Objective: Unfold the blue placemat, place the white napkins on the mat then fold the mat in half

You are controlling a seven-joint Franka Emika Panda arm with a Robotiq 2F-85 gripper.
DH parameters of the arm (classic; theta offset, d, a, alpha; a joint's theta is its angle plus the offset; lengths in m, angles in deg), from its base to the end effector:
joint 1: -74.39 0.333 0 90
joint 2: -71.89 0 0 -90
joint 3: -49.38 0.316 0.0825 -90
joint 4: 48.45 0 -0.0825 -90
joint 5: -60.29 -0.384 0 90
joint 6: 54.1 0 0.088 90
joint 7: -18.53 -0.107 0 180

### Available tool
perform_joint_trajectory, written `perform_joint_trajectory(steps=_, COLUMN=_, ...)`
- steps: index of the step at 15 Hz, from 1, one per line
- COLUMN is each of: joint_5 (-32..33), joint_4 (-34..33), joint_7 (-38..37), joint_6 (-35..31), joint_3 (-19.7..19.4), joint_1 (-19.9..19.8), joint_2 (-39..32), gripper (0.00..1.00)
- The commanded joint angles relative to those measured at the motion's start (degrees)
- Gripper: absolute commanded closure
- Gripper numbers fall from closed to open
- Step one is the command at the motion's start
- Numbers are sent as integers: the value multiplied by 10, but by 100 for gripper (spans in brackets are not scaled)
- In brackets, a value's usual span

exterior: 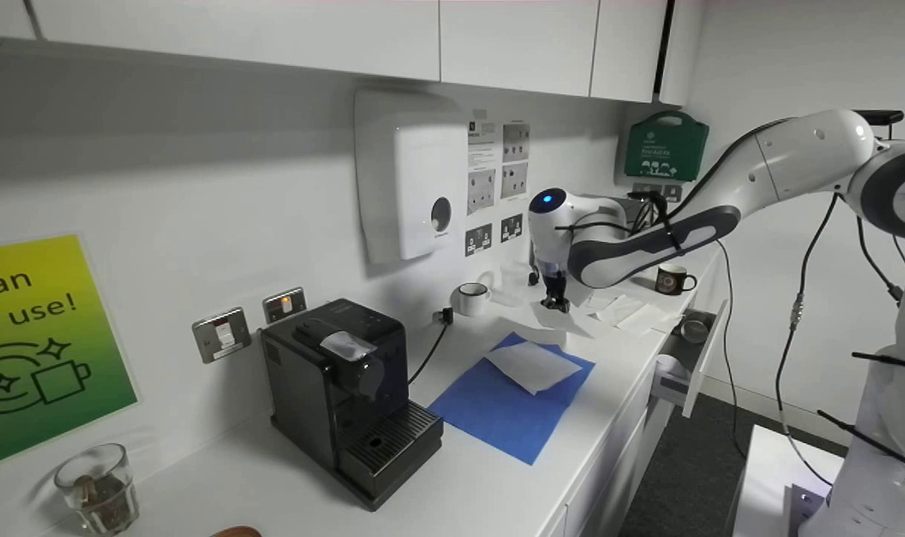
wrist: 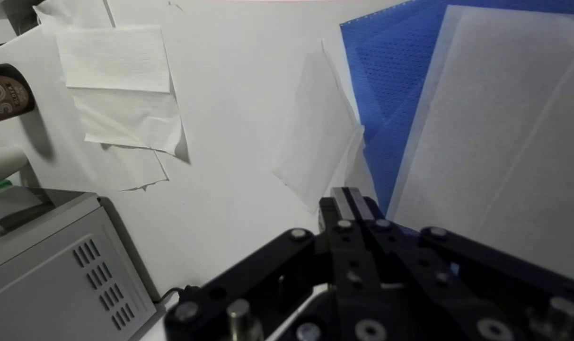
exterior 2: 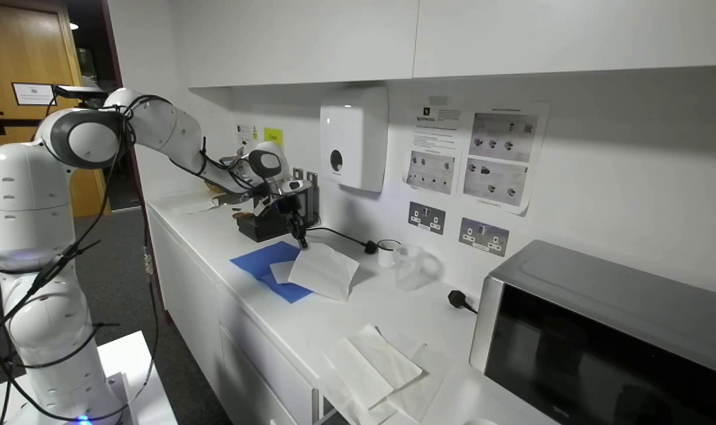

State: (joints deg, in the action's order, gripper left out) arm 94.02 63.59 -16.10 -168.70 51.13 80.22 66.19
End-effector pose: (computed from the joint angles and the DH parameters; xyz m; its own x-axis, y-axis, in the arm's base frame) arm 0.5779 0.0425 0.4308 0.9707 -0.1564 0.1824 -0.2256 -0.8543 0.4683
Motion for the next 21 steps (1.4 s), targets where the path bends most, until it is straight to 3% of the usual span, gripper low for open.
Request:
perform_joint_trajectory(steps=1, joint_5=-17, joint_4=-8, joint_7=-38, joint_6=9, joint_3=9, joint_1=8, joint_2=13, gripper=100)
perform_joint_trajectory(steps=9, joint_5=-97, joint_4=-18, joint_7=-113, joint_6=15, joint_3=26, joint_1=16, joint_2=17, gripper=100)
perform_joint_trajectory(steps=21, joint_5=-99, joint_4=-92, joint_7=-122, joint_6=54, joint_3=36, joint_1=42, joint_2=-63, gripper=100)
